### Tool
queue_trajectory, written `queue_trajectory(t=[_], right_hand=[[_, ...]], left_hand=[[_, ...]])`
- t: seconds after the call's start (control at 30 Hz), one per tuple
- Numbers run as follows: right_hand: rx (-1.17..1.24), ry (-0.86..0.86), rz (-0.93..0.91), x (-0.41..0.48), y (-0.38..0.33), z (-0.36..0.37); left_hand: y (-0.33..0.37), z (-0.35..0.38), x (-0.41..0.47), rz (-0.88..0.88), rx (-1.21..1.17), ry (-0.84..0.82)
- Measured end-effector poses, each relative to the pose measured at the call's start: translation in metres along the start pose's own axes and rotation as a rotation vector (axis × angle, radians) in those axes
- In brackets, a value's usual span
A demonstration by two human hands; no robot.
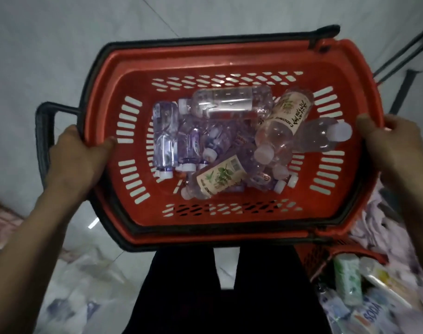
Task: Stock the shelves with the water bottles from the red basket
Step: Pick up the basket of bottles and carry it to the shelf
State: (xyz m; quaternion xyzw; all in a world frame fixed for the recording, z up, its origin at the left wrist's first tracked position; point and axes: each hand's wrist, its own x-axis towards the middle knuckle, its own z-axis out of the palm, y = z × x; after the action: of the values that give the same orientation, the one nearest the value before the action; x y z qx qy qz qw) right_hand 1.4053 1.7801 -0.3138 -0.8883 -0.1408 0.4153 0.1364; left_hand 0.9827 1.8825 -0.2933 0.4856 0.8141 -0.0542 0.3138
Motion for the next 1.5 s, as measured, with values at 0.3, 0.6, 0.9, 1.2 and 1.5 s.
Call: queue_trajectory(t=[0.3, 0.6, 0.9, 1.2, 1.5], right_hand=[[-0.411, -0.034, -0.666, -0.156, -0.114, -0.091], [-0.847, -0.240, -1.299, -0.291, -0.153, -0.007], [-1.186, -0.489, -1.669, -0.485, -0.052, 0.153], [-1.196, -0.746, -1.788, -0.648, 0.109, 0.263], [-1.252, -0.944, -1.872, -0.819, 0.265, 0.405]], left_hand=[[-0.141, -0.102, -0.280, -0.414, -0.407, 0.312], [-0.198, -0.033, -0.468, -0.816, -0.764, 0.576], [-0.327, 0.064, -0.622, -1.215, -0.980, 0.717], [-0.479, 0.087, -0.763, -1.432, -0.971, 0.866], [-0.632, 0.117, -0.845, -1.610, -1.075, 0.942]])
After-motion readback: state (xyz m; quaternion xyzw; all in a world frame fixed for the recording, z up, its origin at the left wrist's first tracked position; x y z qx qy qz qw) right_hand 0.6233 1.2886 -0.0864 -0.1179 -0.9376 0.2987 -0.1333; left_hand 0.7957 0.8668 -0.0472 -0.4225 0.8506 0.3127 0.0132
